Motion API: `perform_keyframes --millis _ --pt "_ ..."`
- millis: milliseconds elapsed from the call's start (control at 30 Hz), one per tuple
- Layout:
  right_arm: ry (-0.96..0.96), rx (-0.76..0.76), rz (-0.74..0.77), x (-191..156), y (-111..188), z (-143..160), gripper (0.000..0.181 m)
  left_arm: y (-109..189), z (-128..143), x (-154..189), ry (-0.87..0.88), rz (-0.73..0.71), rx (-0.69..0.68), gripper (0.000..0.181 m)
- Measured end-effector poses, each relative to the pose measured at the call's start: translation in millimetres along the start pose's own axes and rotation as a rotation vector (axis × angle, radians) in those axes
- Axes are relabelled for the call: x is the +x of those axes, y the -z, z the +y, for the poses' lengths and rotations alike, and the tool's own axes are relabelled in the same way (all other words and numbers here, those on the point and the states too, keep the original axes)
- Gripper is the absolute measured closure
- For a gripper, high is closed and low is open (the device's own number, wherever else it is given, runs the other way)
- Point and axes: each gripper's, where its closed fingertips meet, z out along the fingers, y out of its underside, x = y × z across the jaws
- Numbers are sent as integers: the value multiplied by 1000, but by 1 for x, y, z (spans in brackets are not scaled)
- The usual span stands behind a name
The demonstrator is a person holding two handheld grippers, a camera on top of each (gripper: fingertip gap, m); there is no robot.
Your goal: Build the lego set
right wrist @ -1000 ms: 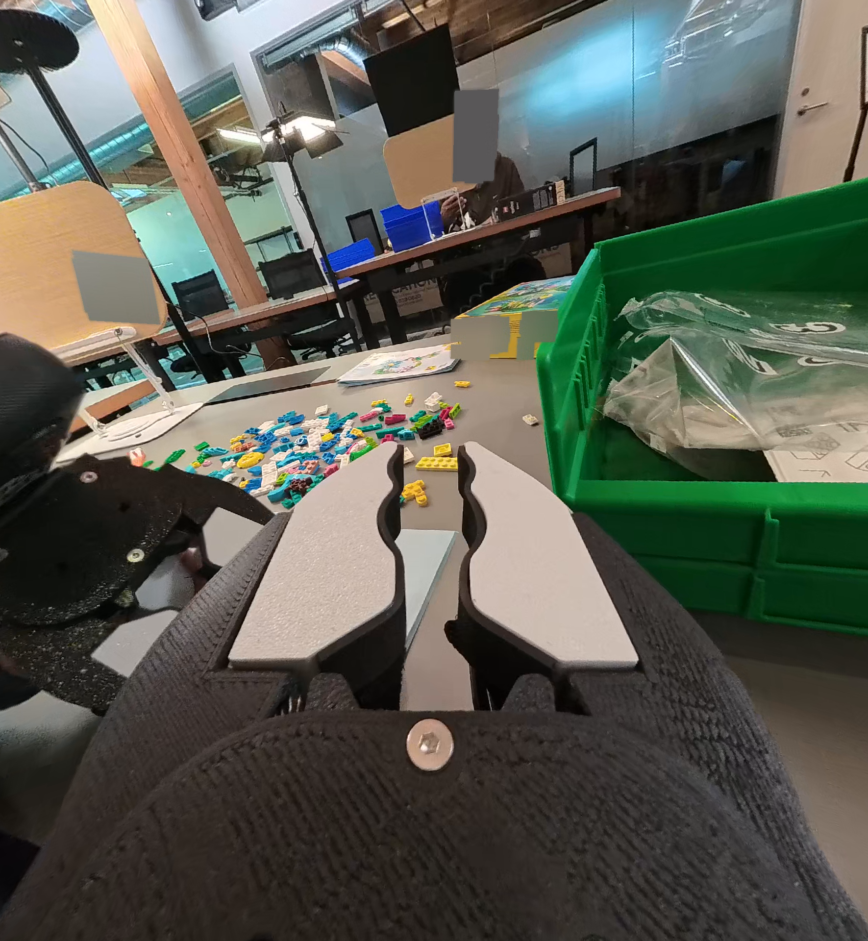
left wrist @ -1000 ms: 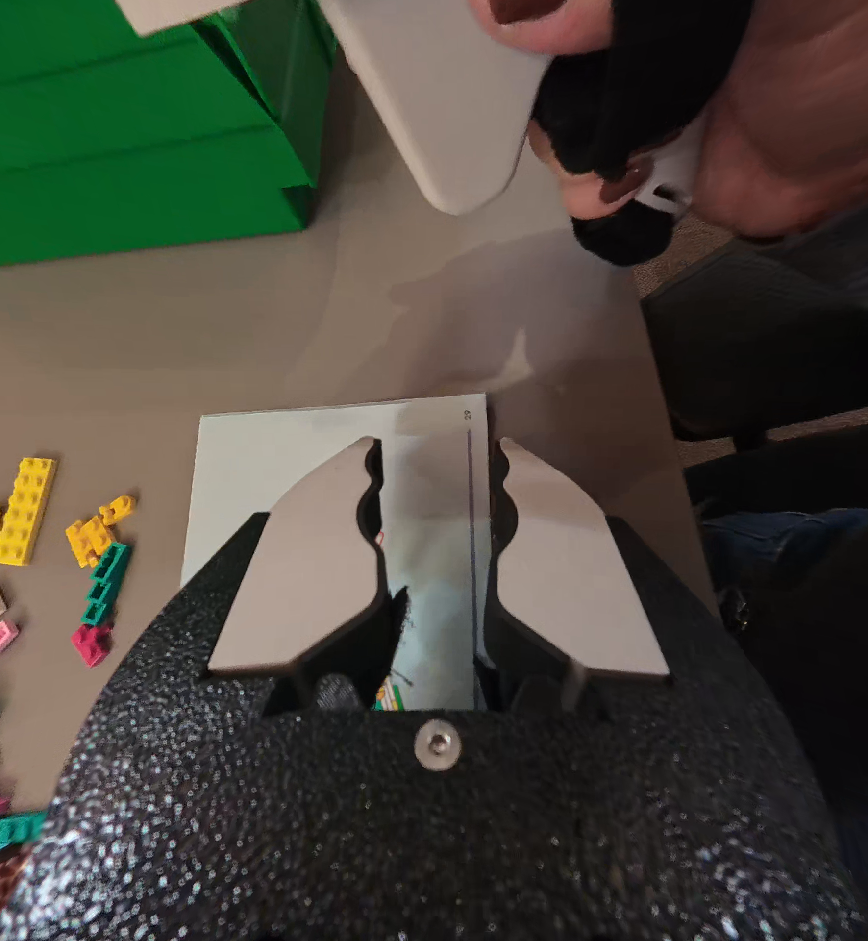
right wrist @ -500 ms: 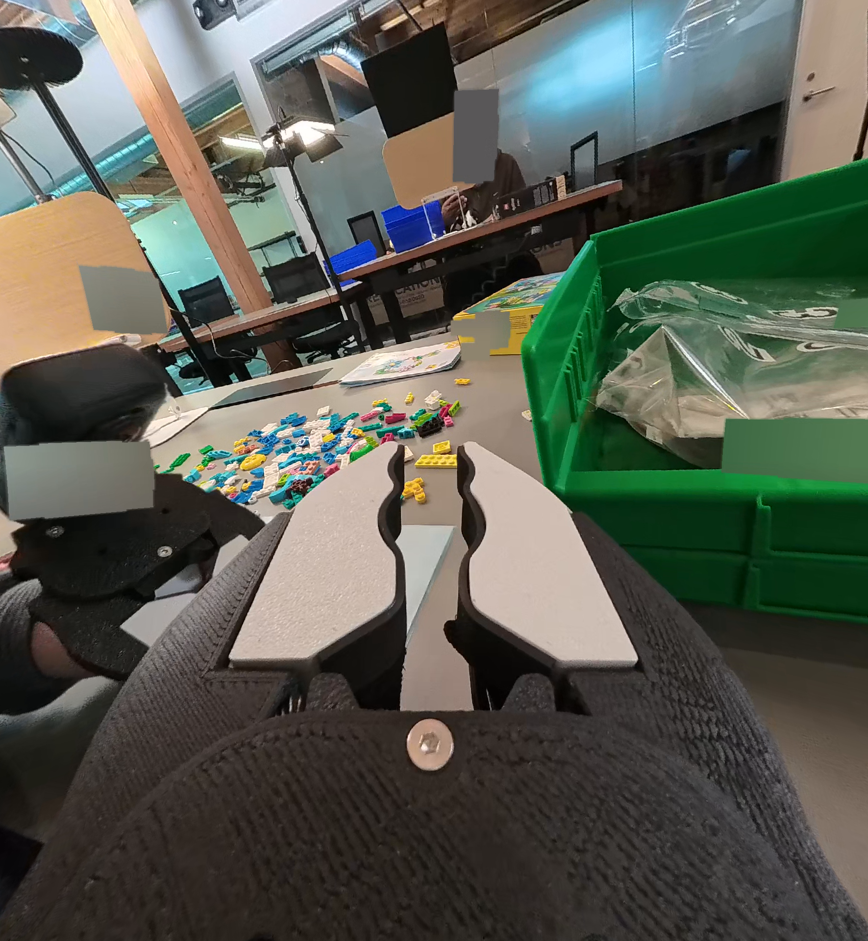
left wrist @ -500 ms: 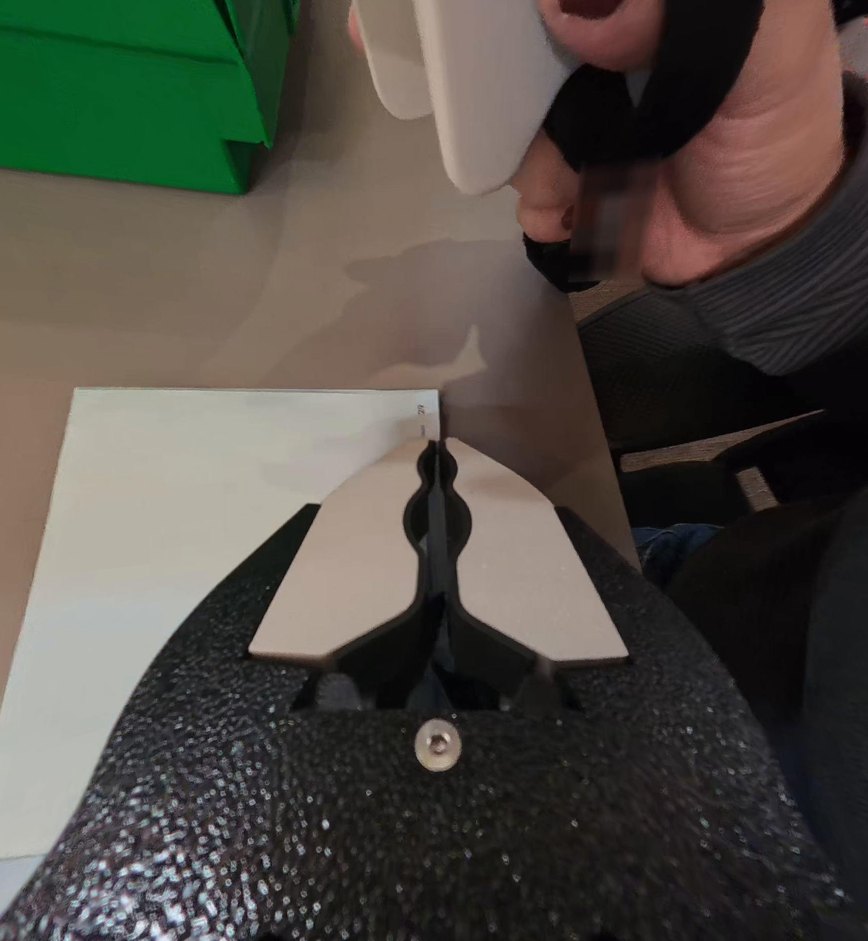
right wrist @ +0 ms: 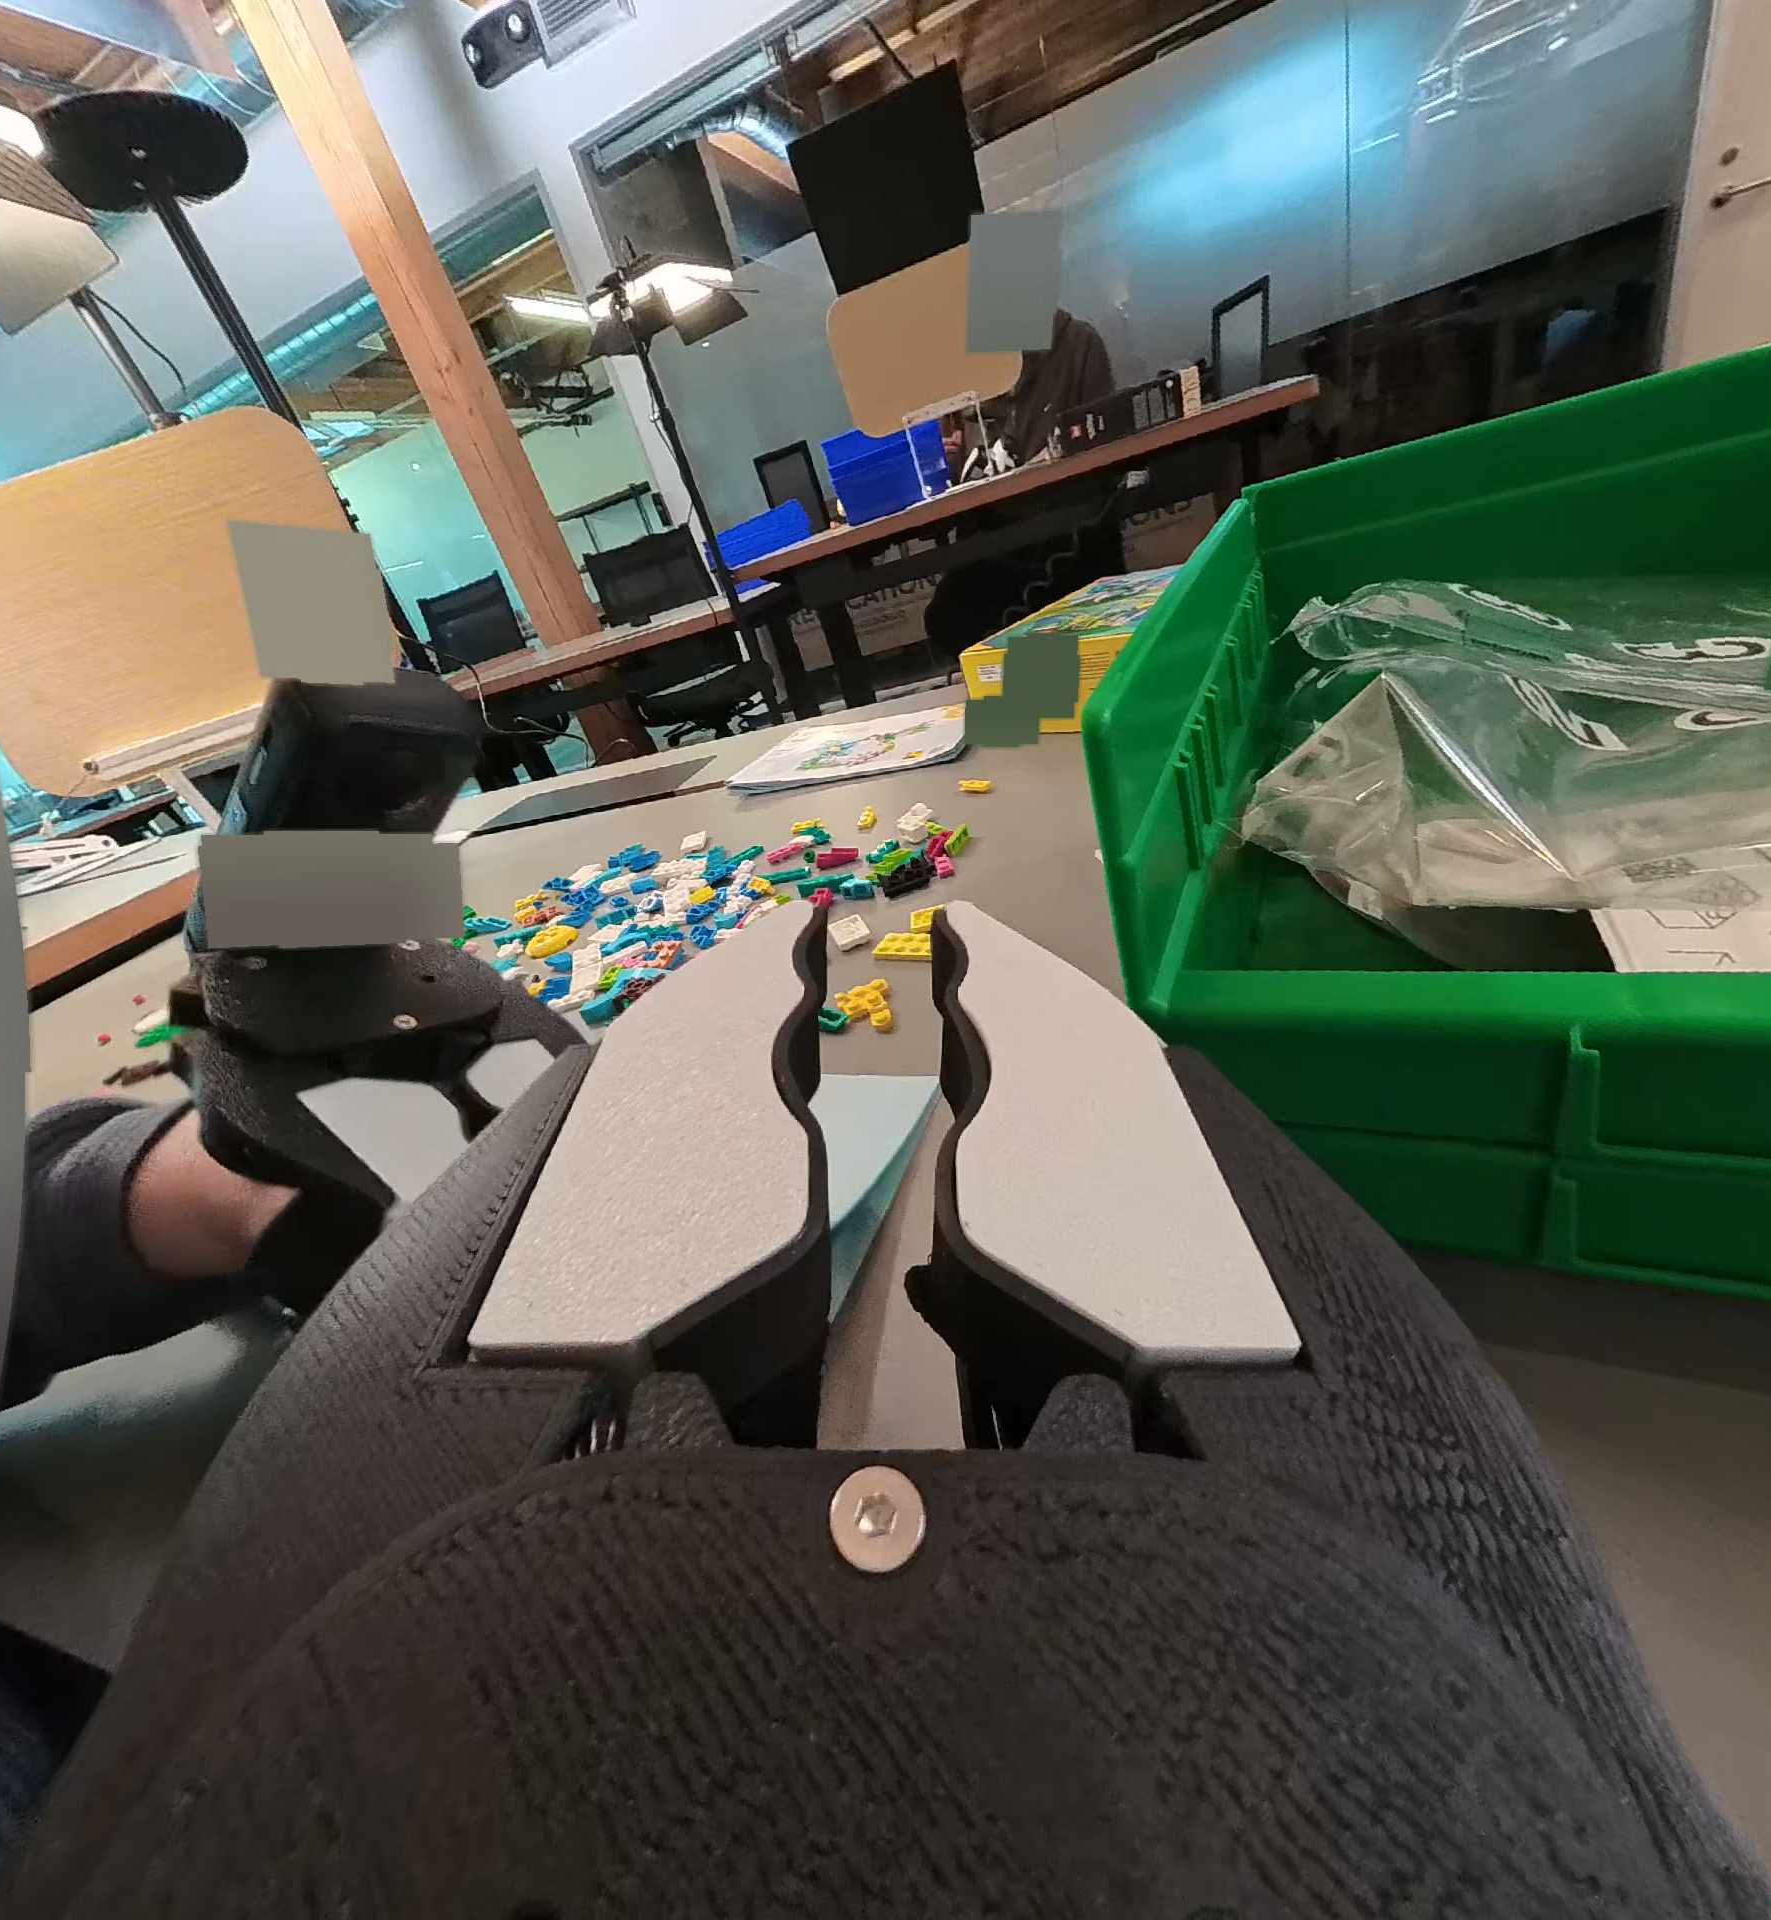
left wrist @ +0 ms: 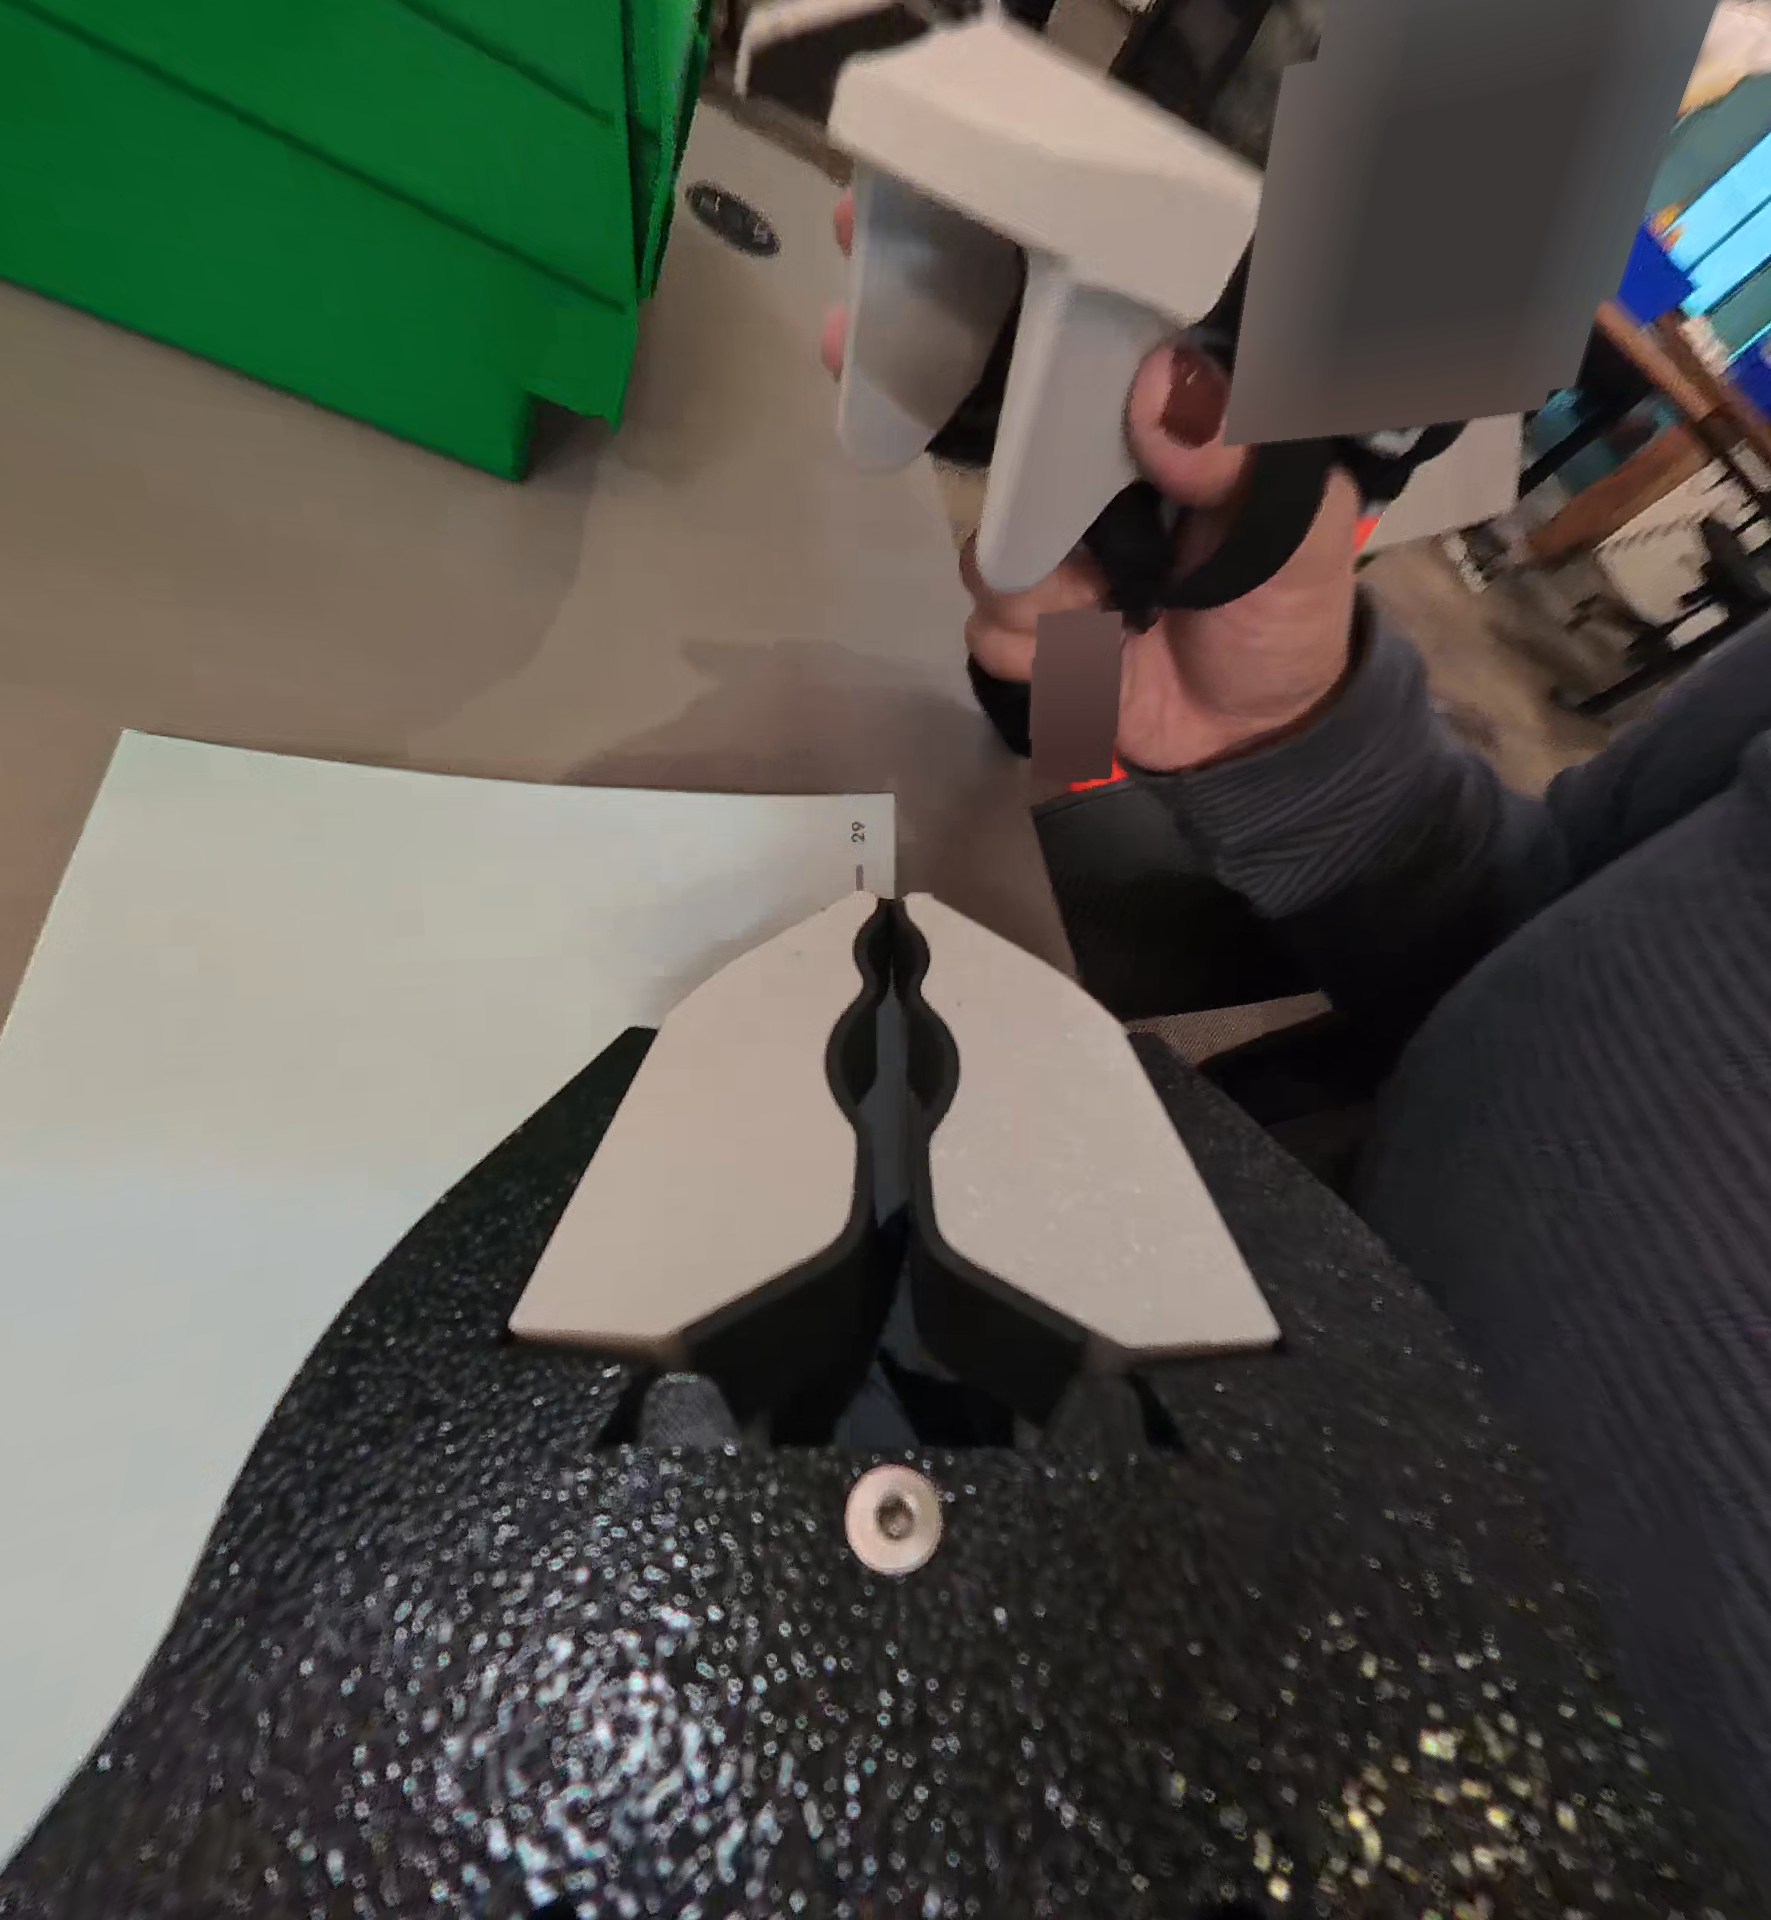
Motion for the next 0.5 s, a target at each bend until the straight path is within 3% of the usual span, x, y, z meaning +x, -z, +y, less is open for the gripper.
perform_keyframes --millis 33,167,333,400,500 --pt "3 -6 0 0 0 1 164 5 -3 2 4 9 34 181" --pt "-1 -65 -22 -3 -4 10 164 30 -18 7 -2 6 189 181" --pt "-39 -269 -194 -34 -15 43 171 52 -28 16 -3 40 309 181" --pt "-11 -321 -220 -42 -16 51 172 54 -27 17 -11 35 307 181" --pt "40 -308 -185 -39 -16 49 172 44 -15 12 -66 -39 200 181"
